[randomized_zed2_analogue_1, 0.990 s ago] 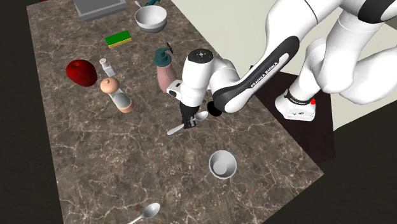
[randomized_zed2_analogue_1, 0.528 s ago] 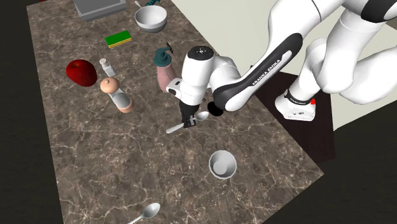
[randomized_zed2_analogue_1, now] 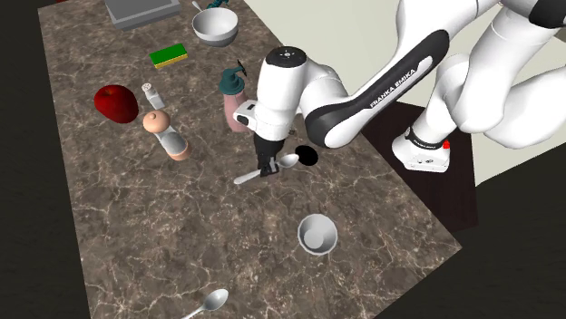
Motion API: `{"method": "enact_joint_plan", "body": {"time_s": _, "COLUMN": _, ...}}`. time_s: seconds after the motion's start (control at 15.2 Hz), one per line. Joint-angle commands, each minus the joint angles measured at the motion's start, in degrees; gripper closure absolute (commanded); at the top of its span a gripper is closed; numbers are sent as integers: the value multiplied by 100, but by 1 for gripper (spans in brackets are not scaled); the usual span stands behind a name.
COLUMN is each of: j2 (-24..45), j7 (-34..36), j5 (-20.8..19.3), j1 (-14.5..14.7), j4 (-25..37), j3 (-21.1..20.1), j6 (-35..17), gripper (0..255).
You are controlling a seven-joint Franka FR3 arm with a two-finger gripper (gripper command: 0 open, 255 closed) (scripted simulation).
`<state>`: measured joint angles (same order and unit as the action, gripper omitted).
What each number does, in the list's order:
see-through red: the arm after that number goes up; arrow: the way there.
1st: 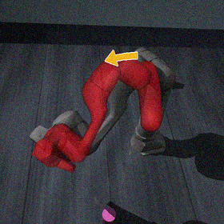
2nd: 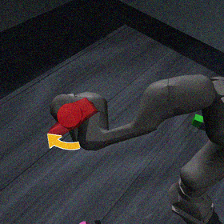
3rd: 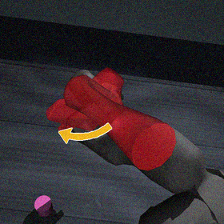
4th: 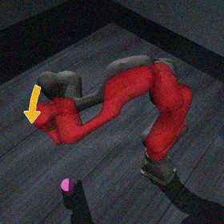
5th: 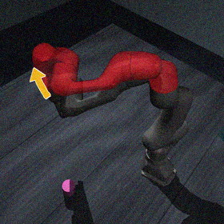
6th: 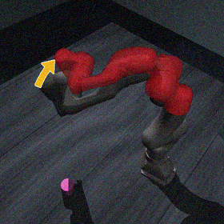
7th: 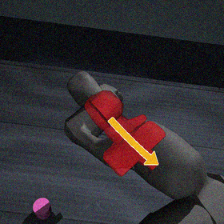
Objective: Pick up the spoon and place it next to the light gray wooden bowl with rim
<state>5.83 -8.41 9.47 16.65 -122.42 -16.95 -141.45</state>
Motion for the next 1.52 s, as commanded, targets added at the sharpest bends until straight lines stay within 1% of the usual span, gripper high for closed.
{"method": "enact_joint_plan", "body": {"time_s": 0.0, "j2": -95, "j7": 10, "j5": 11, "j1": -6, "j4": 67, "j3": 0, "j6": 161, "gripper": 255}}
{"method": "enact_joint_plan", "body": {"time_s": 1.19, "j2": -622, "j7": 125, "j5": 30, "j1": -52, "j4": 877, "j3": 31, "j6": 1482, "gripper": 255}}
{"method": "enact_joint_plan", "body": {"time_s": 1.45, "j2": -774, "j7": -504, "j5": 217, "j1": -318, "j4": 726, "j3": 311, "j6": 1572, "gripper": 255}}
